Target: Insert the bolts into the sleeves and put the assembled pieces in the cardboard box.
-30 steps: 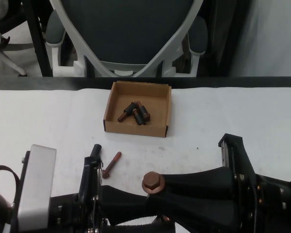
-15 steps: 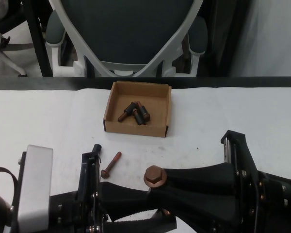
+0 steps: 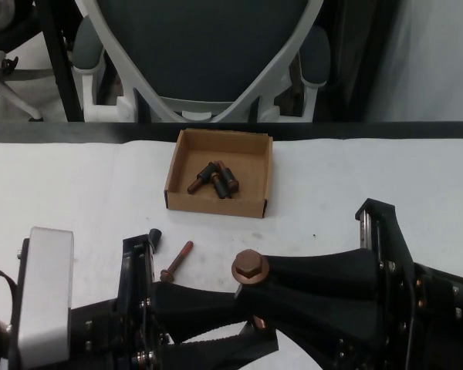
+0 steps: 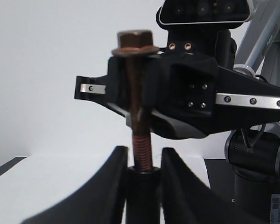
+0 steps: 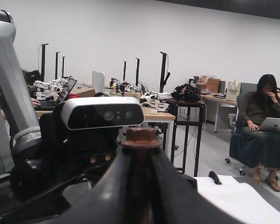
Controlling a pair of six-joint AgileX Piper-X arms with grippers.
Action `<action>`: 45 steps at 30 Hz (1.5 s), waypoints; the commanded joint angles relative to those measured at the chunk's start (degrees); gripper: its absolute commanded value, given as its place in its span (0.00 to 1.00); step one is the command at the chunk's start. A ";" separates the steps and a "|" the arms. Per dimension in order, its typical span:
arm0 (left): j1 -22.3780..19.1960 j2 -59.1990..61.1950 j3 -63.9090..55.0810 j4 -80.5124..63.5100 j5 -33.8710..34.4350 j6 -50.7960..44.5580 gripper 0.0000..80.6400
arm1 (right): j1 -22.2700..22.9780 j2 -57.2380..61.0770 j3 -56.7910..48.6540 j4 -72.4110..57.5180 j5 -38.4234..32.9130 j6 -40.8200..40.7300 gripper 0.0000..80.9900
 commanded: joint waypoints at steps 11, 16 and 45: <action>-0.24 -0.67 -0.76 -9.55 -0.14 0.40 0.01 | -2.42 -3.99 0.72 14.24 2.23 -0.48 0.00; -0.28 -0.67 -0.76 -9.57 -1.12 0.40 0.01 | -2.54 -6.87 0.72 21.10 3.37 -0.90 0.00; 5.77 -0.55 -3.96 3.69 -7.72 3.49 0.01 | -2.48 -7.25 0.72 34.98 8.22 4.39 0.46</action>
